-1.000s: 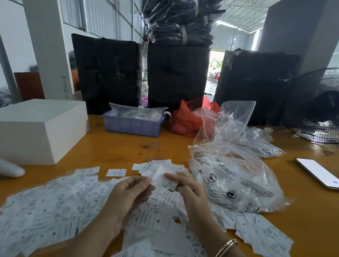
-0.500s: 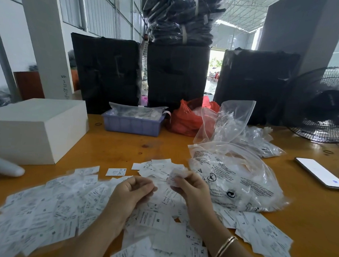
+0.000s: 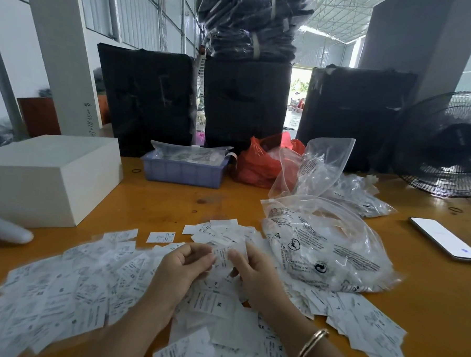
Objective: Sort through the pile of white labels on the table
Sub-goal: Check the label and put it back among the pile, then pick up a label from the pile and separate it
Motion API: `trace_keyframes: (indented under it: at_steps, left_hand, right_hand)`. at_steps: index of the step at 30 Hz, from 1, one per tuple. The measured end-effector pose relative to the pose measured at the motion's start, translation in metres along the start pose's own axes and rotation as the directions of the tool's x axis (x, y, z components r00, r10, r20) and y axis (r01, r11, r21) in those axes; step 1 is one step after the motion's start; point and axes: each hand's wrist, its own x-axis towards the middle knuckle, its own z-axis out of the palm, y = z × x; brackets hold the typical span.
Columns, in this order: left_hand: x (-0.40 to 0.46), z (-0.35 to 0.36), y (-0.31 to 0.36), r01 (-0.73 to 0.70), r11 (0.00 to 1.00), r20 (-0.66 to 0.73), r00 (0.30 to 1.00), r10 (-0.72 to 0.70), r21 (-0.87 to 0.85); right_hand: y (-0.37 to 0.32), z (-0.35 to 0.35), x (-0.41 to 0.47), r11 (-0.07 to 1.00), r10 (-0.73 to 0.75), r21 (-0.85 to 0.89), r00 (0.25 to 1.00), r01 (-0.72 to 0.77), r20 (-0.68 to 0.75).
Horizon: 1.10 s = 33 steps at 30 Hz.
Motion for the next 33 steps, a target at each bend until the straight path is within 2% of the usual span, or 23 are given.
trace_keyframes:
  at_steps: [2,7,9,20,25,29,33]
  left_hand:
    - [0.0,-0.0001,-0.0005,-0.002,1.0,-0.027,1.0,0.002,0.017]
    - [0.0006,-0.0013,0.0003,-0.013,0.999,-0.063,0.998,0.016,0.04]
    - [0.0006,-0.0004,0.0003,-0.02,0.999,-0.064,0.998,0.022,0.038]
    - [0.0002,0.0005,0.0022,-0.003,1.0,-0.075,0.997,0.003,0.0]
    - [-0.0006,0.0006,0.0042,0.004,1.0,-0.056,0.998,-0.005,-0.023]
    - [-0.001,0.0015,0.0048,0.008,1.0,-0.064,0.998,-0.008,-0.007]
    - [-0.0003,-0.0005,0.0032,0.008,1.0,-0.063,0.998,-0.009,-0.014]
  right_hand:
    - [0.0002,0.0003,-0.0008,1.0,0.008,0.017,1.0,-0.008,0.019]
    - [-0.0004,-0.0055,-0.0001,0.94,0.06,0.34,0.996,-0.035,-0.062]
    - [-0.0016,-0.0072,0.0002,0.914,0.078,0.403,0.993,-0.037,-0.084]
    - [-0.0004,-0.0043,-0.0004,0.939,0.064,0.339,0.998,-0.051,-0.026]
    - [0.0016,-0.0062,0.0032,0.922,0.084,0.383,0.993,-0.048,-0.077]
    - [0.0014,-0.0051,0.0007,0.927,0.071,0.371,0.997,-0.062,-0.01]
    - [0.0017,-0.0019,-0.0004,0.956,0.071,0.283,0.996,-0.083,0.05]
